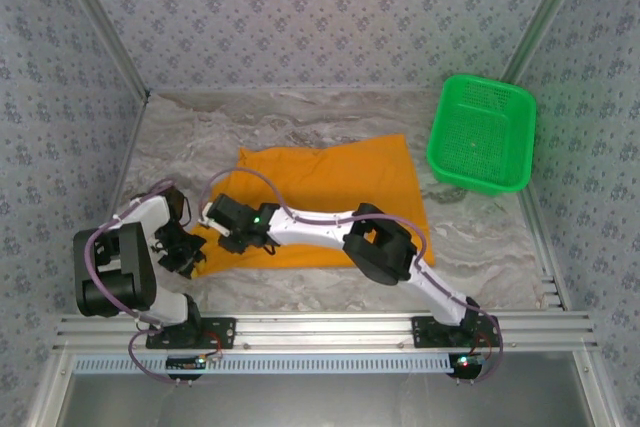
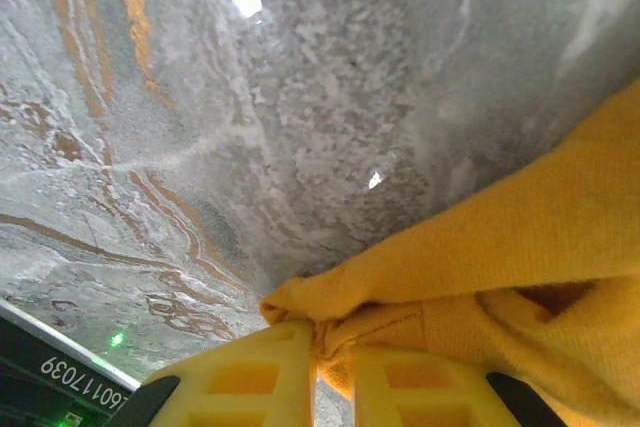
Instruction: Fold the inside-out t-shirt
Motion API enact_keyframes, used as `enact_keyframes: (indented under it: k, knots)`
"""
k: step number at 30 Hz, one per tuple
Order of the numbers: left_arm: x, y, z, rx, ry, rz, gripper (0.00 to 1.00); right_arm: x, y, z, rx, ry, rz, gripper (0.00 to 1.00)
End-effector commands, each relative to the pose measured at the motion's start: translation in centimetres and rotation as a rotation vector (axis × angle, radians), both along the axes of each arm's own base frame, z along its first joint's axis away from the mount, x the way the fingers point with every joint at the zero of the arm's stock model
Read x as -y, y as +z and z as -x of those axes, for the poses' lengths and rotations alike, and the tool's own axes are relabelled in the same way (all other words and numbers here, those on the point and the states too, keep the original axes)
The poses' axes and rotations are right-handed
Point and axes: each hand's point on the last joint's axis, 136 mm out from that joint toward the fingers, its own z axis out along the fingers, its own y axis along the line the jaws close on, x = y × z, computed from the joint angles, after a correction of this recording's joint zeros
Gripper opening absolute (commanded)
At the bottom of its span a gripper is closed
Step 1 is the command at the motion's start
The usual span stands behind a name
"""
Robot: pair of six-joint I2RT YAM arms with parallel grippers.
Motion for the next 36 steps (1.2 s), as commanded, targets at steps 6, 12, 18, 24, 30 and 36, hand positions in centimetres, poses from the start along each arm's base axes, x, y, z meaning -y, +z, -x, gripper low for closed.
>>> enact_keyframes:
  k: [6, 12, 18, 24, 30, 36]
  knots:
    - [-1.5, -1.3, 1.1, -0.035, -0.017, -0.068, 0.15, 6.4, 1.1, -8.1, 0.154, -0.218, 0.121, 0.11]
    - [-1.5, -1.2, 1.1, -0.031, -0.020, -0.064, 0.15, 9.7, 4.0, -12.8, 0.082, -0.411, 0.015, 0.35]
    - [-1.0, -0.9, 0.9, -0.022, -0.020, -0.036, 0.17, 8.6, 5.7, -10.0, -0.123, -0.280, -0.123, 0.54]
    - [-1.3, -0.4, 0.5, -0.003, -0.023, -0.048, 0.19, 6.0, 6.5, -4.1, -0.198, -0.152, -0.152, 0.57]
    - [-1.4, -0.4, 0.4, -0.010, -0.023, -0.048, 0.19, 2.8, 7.5, 0.3, -0.262, -0.045, -0.217, 0.55]
    - [-1.6, -0.3, 0.5, -0.009, -0.028, -0.063, 0.19, 3.0, 3.6, -2.7, -0.110, -0.097, -0.102, 0.52]
